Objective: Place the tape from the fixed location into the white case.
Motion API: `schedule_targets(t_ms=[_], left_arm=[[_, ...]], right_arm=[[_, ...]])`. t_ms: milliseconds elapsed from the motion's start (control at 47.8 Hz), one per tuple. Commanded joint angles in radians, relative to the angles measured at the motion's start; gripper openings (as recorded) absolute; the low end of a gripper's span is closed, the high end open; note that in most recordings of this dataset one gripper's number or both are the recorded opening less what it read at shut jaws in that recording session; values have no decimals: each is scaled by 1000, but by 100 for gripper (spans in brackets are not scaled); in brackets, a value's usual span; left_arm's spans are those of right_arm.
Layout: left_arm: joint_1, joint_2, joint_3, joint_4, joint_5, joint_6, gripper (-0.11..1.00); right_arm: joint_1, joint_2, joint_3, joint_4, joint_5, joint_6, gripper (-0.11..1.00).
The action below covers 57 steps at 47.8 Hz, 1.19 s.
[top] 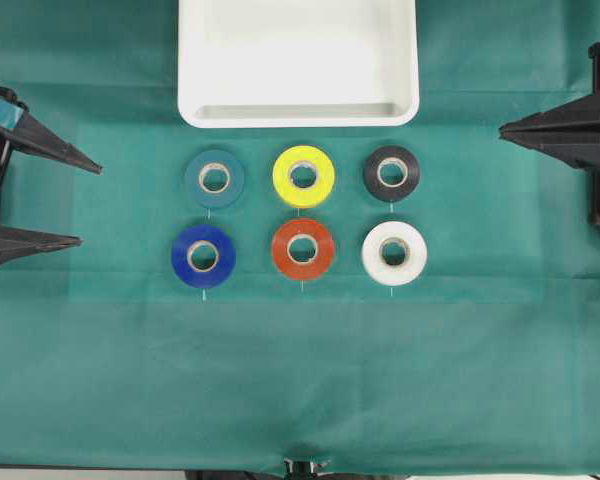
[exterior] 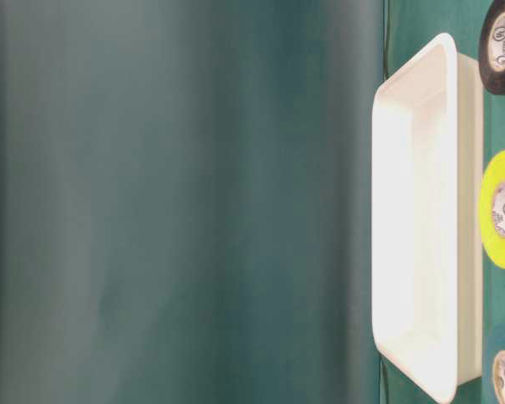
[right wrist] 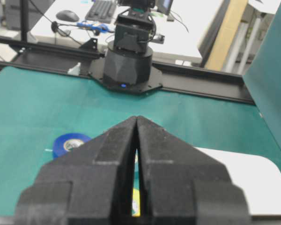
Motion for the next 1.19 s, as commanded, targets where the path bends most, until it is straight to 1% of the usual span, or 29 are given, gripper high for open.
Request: schedule_targets(t_ms=[0,84,293,545,649,838,942,1068,1173], left_arm=[[-2,23,-31,0,-12,2,98],[-2,57,-43,0,-25,3,98],[-2,195,-126,0,-61,21,98],[-3,360,-239,-2,-71,31,98],[-2,399,-267,0,-67,31,98],[-2,394,-267,-2,-63,25,98],[-2,380,-265,0,-41,23,98],[-2,370,-276,-2,29,8,98],[-2,377,-301,-2,120,-15,98]], right_arm=[[0,8,-26,2,-3,0,0],[0,6,-28,2,-3,0,0],[0,8,-31,2,-3,0,0],[0,8,-32,2,3,0,0],[0,11,-34,2,6,2,0],[0,8,-34,2,11,3,0],[0,11,-34,2,11,3,0],[0,11,-35,2,20,3,0],[2,8,-35,2,29,3,0]])
